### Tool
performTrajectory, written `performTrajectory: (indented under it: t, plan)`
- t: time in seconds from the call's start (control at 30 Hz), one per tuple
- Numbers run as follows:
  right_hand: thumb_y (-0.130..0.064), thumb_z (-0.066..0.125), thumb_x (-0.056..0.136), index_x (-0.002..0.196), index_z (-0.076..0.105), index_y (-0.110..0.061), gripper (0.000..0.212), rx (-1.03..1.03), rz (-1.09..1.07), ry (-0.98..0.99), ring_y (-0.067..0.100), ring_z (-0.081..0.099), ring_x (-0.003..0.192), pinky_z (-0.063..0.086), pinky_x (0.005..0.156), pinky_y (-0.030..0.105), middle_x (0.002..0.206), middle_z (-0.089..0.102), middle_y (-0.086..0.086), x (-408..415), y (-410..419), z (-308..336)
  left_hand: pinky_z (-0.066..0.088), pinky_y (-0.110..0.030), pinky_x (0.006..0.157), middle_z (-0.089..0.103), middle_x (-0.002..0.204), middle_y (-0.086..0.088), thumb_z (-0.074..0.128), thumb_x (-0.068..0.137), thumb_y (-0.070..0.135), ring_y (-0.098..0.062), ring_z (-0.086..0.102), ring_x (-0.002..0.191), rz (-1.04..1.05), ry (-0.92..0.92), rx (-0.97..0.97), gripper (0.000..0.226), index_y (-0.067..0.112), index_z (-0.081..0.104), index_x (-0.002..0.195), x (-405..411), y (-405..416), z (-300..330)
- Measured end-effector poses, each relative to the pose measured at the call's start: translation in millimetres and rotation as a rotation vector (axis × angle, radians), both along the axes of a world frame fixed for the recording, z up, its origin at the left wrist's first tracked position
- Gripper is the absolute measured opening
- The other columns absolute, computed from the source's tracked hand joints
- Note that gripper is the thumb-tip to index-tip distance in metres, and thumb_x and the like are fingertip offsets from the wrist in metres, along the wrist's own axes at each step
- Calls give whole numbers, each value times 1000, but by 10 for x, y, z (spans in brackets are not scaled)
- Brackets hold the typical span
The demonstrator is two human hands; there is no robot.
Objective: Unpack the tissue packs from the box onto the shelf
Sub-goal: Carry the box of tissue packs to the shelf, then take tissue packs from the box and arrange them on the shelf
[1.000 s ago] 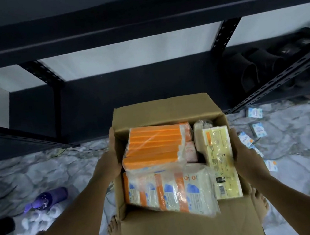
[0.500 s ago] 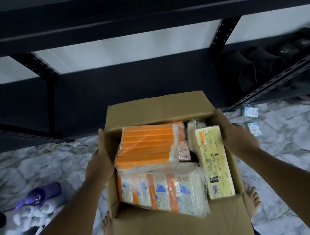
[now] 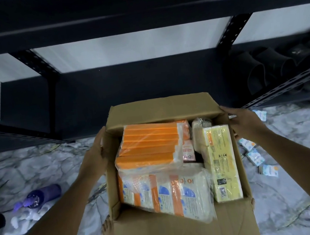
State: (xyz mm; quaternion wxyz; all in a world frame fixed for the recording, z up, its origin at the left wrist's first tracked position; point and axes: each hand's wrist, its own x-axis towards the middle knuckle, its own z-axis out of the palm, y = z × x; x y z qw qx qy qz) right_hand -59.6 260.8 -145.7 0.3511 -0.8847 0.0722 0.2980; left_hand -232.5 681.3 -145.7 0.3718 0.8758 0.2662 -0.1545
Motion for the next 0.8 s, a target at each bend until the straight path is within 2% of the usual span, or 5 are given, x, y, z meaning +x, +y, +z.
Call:
performTrajectory:
  t: [0.13, 0.23, 0.3, 0.5, 0.8]
  plan:
    - [-17, 58, 98, 138, 57, -28, 41, 40, -21, 102, 27, 73, 74, 63, 59, 40, 92, 73, 7, 177, 43, 81, 56, -57, 76, 70, 93, -10, 52, 98, 10, -32, 69, 83, 109, 32, -177, 77, 73, 25, 133, 94, 92, -50]
    - [-23, 51, 100, 126, 65, -15, 31, -160, 47, 63, 35, 71, 81, 61, 75, 49, 95, 71, 18, 288, 118, 197, 54, -48, 83, 68, 119, -13, 46, 102, 29, -35, 67, 99, 99, 87, -3, 48, 42, 32, 147, 274, 41, 80]
    - [-25, 49, 100, 123, 66, -11, 32, -300, 135, -66, 37, 66, 88, 56, 76, 41, 100, 69, 19, 314, 246, 299, 49, -46, 90, 59, 131, -18, 35, 105, 34, -38, 60, 111, 97, 89, 125, 44, 28, 35, 149, 431, -61, 190]
    - [-33, 51, 95, 109, 66, -17, 26, -276, 389, -230, 30, 61, 98, 50, 81, 41, 109, 62, 7, 199, 802, 458, 40, -47, 99, 49, 139, -12, 37, 101, 19, -36, 42, 128, -45, -69, 170, 38, 16, 51, 137, 744, -364, 382]
    - [-44, 55, 96, 141, 51, -29, 48, -149, 498, -204, 23, 47, 132, 35, 112, 45, 143, 55, -1, -99, 1215, 654, 38, -44, 111, 43, 151, -5, 49, 102, 26, -26, 39, 138, -96, -88, 89, 47, 18, 41, 147, 761, -583, 572]
